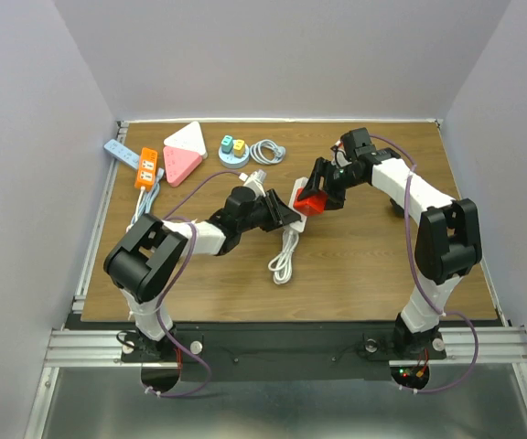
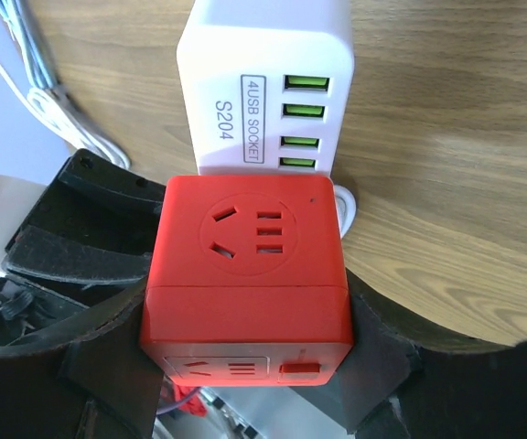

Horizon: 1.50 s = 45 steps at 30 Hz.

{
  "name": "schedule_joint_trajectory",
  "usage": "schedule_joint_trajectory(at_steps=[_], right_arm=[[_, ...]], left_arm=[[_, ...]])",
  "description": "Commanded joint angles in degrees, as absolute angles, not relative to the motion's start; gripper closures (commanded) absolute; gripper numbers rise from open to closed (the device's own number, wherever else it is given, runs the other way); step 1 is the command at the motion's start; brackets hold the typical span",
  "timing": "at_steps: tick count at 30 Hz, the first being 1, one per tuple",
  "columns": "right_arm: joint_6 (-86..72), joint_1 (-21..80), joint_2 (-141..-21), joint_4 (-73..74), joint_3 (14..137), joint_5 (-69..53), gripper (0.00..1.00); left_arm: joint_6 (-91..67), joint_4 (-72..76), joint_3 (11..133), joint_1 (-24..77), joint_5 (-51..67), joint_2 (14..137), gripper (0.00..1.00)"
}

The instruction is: Pull the plug off the socket

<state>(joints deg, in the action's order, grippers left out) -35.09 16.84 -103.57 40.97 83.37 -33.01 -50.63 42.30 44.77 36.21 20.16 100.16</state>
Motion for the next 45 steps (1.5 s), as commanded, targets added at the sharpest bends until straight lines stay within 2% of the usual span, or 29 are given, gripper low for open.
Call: schedule_joint_trajectory(at_steps=[1, 2, 5, 9, 13, 16, 20, 29, 45], right_arm=[[-28.7, 15.3, -102.7, 37.4, 85.0, -30.2, 1.00], [-28.3, 15.5, -102.8, 37.4, 85.1, -29.6, 1.00], [-26.1, 15.4, -103.4, 37.3, 86.0, -29.7, 1.00], [-23.7, 15.4, -103.9, 37.4, 86.4, -29.7, 0.99], [-20.1, 15.5, -104.0, 37.4, 85.4, -34.4, 1.00], [-17.3, 15.5, -103.9, 37.5, 84.6, -39.8, 1.00], [-15.0, 16.8, -104.1, 37.8, 85.2, -44.0, 1.00], [-13.0, 21.9, -105.1, 40.6, 86.7, -43.1, 1.00], [-12.3, 24.6, -106.3, 42.3, 90.0, -43.5, 1.00]], left_arm=[[-53.3, 30.9, 44.7, 35.8, 15.9, 95.7, 0.61], [-53.4, 30.9, 44.4, 35.8, 15.5, 95.7, 0.51], [-52.5, 28.2, 42.9, 35.7, 13.2, 91.1, 0.32], [-50.8, 24.0, 41.7, 35.0, 10.4, 84.8, 0.28], [-47.8, 20.0, 41.0, 32.4, 5.8, 77.8, 0.19], [-43.4, 19.8, 42.7, 29.8, 8.3, 77.7, 0.18], [-37.7, 16.9, 49.6, 28.2, 14.9, 83.9, 0.18], [-31.8, 15.6, 62.9, 29.1, 21.7, 95.1, 0.18], [-29.1, 13.7, 61.2, 32.6, 18.5, 98.8, 0.17]])
